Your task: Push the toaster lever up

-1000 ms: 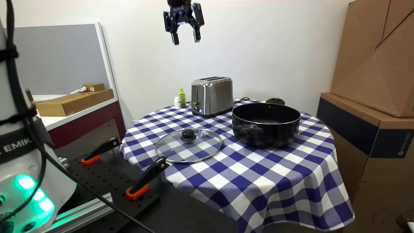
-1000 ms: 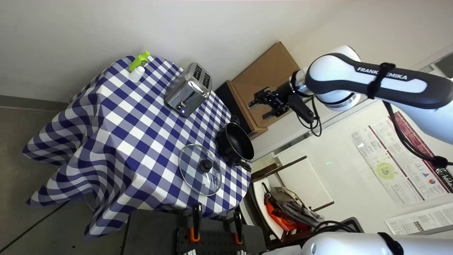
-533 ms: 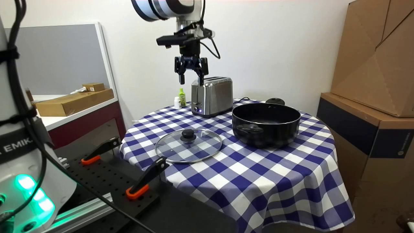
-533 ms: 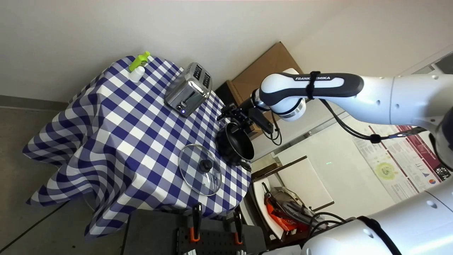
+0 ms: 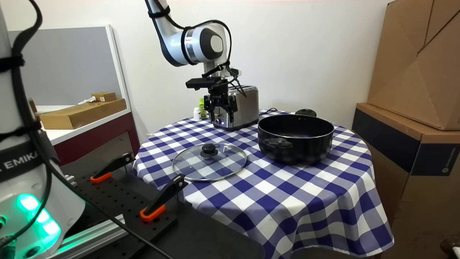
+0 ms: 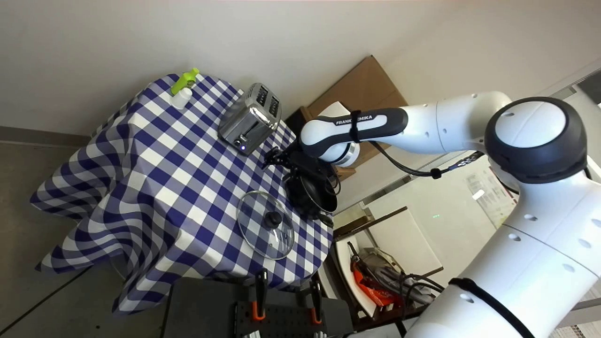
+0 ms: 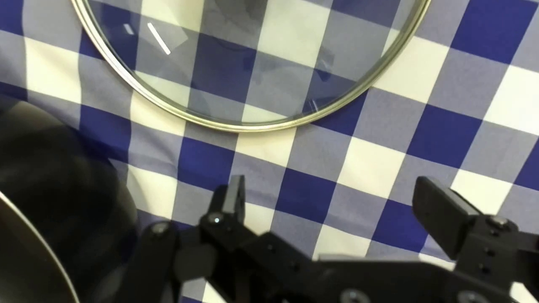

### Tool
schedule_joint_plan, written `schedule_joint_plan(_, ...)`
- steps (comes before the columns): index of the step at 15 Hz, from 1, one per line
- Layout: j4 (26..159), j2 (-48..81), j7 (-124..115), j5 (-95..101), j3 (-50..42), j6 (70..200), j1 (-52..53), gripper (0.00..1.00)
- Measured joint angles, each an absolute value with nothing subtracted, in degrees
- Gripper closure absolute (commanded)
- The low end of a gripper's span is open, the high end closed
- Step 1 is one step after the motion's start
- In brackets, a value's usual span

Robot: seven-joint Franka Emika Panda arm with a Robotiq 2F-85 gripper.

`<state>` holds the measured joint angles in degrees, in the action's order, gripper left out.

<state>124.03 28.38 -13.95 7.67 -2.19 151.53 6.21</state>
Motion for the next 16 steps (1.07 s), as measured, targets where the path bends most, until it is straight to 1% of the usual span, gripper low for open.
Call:
schedule_joint_plan(7, 115.5, 38.4, -21.7, 9.4, -7.8, 155.9, 14.5, 0.00)
schedule_joint_plan(16, 109.9, 45.3, -25.1, 9.1, -12.0, 164.2, 19.1, 0.00)
